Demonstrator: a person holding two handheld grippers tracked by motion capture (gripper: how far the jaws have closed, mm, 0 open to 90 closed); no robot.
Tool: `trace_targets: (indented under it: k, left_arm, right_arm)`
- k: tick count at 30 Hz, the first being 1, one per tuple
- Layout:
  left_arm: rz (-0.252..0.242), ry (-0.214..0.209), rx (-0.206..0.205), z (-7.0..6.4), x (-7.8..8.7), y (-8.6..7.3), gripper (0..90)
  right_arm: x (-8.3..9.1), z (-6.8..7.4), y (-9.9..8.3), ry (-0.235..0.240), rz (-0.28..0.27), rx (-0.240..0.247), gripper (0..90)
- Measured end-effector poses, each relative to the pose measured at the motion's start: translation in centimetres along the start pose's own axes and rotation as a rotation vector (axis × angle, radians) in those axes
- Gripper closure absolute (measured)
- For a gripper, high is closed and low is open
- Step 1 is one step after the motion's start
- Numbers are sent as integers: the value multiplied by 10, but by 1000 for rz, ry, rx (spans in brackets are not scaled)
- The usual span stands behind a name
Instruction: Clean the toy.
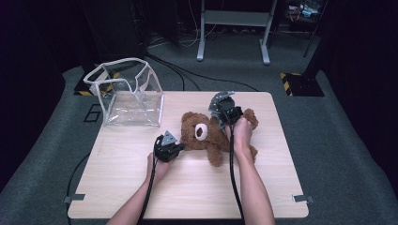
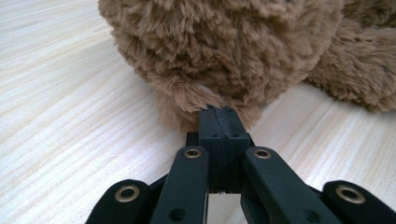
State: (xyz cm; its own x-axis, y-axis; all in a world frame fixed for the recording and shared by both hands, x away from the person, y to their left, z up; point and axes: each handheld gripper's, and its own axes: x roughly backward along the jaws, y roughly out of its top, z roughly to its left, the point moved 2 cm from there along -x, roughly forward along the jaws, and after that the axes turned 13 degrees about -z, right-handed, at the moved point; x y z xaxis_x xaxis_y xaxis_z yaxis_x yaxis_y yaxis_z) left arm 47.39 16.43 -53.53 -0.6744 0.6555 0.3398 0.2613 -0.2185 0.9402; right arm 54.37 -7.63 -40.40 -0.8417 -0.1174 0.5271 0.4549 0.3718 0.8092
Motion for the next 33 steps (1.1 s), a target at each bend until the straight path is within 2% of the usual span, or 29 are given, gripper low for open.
trace_targets:
  k: [2, 5, 9, 11, 12, 14, 16, 18, 20, 23, 24, 29, 33]
  left_arm:
    - [7, -2, -4, 0, 0, 0, 900]
    - [7, -1, -3, 0, 0, 0, 900]
    - [7, -4, -3, 0, 0, 0, 900]
    - [5, -5, -6, -1, 0, 0, 900]
    - [8, -8, -7, 0, 0, 0, 900]
    - [1, -4, -6, -1, -1, 0, 900]
    - [1, -4, -2, -1, -1, 0, 900]
    - [6, -11, -3, 0, 0, 0, 900]
    - [0, -6, -2, 0, 0, 0, 900]
    - [1, -3, -5, -1, -1, 0, 900]
    - [2, -4, -6, -1, -1, 0, 900]
    - [7, 0, -5, -1, -1, 0, 898]
    - [19, -2, -9, -2, -3, 0, 868]
  right_arm:
    - [9, -15, -2, -20, -36, -24, 762]
    - [21, -33, -7, -37, -49, -69, 761]
    - [26, -48, -16, -67, -12, -52, 759]
    - [24, -51, -20, -90, 19, -52, 759]
    - [22, -52, -21, -83, 35, -57, 760]
    - [15, -47, -21, -78, 78, -47, 761]
    - [6, -40, -18, -46, 97, -39, 762]
    - [0, -34, -14, -33, 94, -32, 764]
    - [-5, -28, -10, 2, 90, -62, 769]
    - [-11, -21, -4, 32, 84, -77, 771]
    - [-13, -18, -2, 40, 66, -85, 771]
    - [-18, -1, 4, 75, 70, -63, 771]
    - [-22, 13, 6, 114, 49, -52, 771]
